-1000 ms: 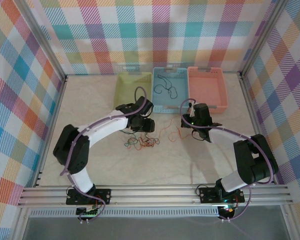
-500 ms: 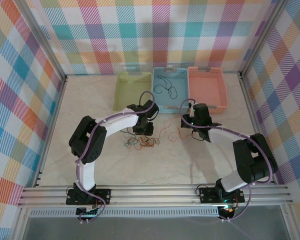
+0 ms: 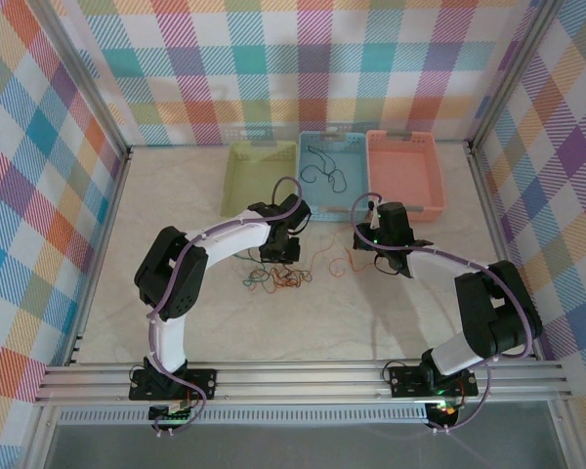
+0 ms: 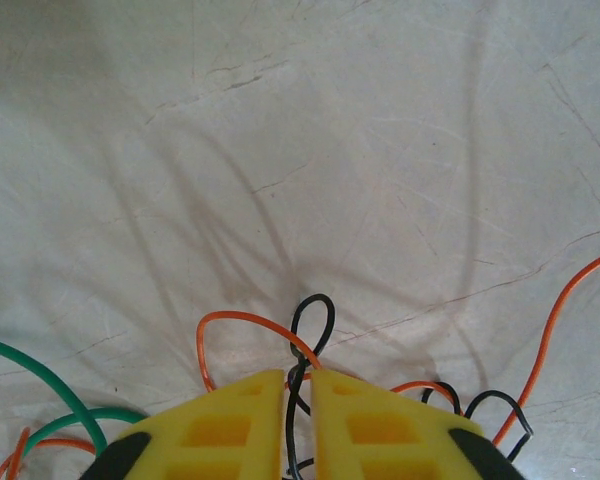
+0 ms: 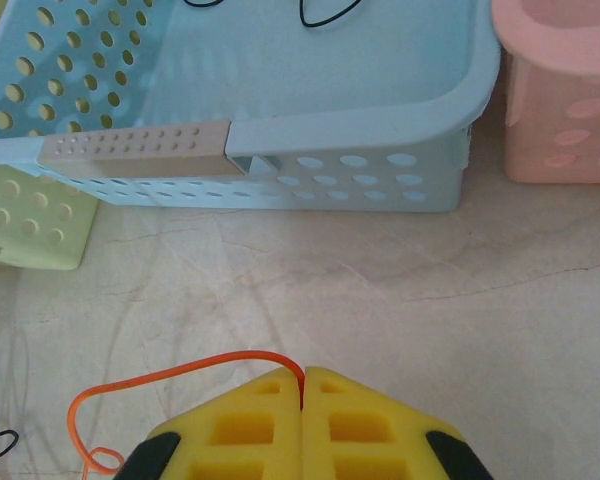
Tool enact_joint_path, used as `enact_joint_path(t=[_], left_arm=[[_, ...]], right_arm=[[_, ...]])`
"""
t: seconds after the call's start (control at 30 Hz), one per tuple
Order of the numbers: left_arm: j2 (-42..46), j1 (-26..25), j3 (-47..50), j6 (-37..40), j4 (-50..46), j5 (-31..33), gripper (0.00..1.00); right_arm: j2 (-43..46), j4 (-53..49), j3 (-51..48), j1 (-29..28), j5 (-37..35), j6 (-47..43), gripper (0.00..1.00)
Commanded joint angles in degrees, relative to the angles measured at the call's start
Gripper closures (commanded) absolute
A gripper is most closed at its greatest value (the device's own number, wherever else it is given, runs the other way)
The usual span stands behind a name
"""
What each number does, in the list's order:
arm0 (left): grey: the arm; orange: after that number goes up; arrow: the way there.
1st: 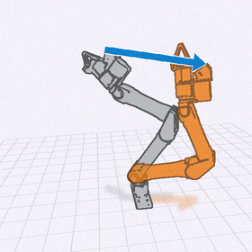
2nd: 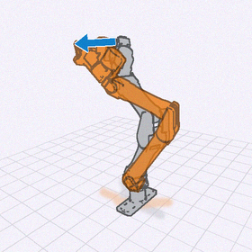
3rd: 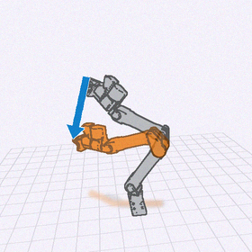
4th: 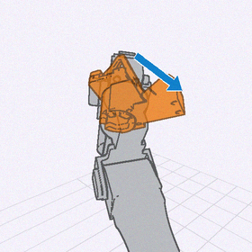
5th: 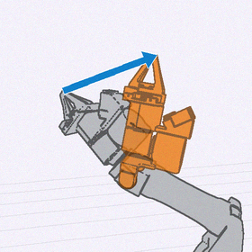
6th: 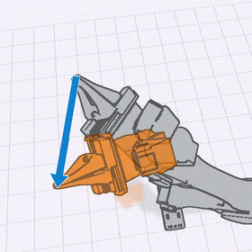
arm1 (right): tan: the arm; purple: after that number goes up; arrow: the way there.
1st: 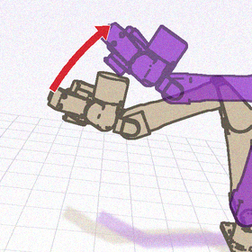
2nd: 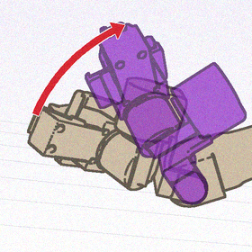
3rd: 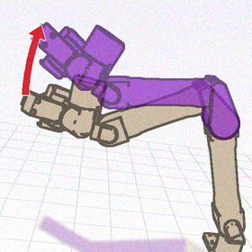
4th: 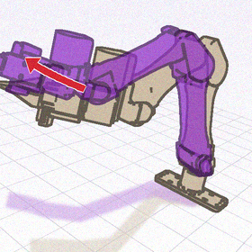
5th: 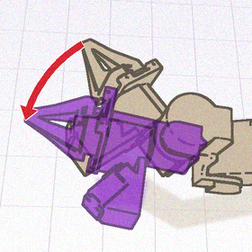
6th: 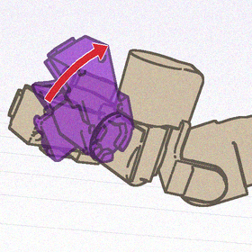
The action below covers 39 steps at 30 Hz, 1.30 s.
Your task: Untangle the cables
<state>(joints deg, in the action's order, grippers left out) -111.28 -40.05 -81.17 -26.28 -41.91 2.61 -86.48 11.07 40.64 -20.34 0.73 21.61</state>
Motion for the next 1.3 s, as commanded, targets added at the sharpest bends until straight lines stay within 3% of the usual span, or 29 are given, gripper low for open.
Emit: enact_joint_path(t=[0.0, 0.23, 0.4, 0.47, 0.73, 0.97, 1.27], left_arm=[[0.75, -0.52, 0.07, -0.70, -1.15, -0.61, 0.80], [-0.68, -0.52, 0.34, -1.10, -0.45, -2.79, 0.81], [0.37, -0.50, 0.80, -1.13, -0.62, -2.11, 0.92], [1.62, -0.53, 0.96, -1.17, -0.97, -0.83, 1.00], [12.57, 1.11, 4.48, -1.14, -3.59, 6.35, 1.00], [30.44, 8.21, 12.22, -2.28, -4.83, 10.25, 1.00], [49.90, 21.52, 18.40, -2.50, -7.80, 8.24, 1.00]], right_arm=[[-0.35, 0.62, 1.63, -0.40, 0.42, -1.09, 1.00], [-0.35, 0.61, 1.64, -0.40, 0.40, -1.03, 1.00], [-0.19, 0.62, 1.54, -0.40, 0.15, -1.12, 1.00], [-0.10, 0.69, 1.55, -0.40, -0.07, -1.13, 1.00], [1.09, 0.62, 0.78, -0.40, -3.02, -0.87, 1.00], [1.92, 0.13, 0.17, -0.40, -6.20, -0.34, 1.00], [3.39, -1.00, -0.82, -0.40, -12.53, 1.20, 1.00]])
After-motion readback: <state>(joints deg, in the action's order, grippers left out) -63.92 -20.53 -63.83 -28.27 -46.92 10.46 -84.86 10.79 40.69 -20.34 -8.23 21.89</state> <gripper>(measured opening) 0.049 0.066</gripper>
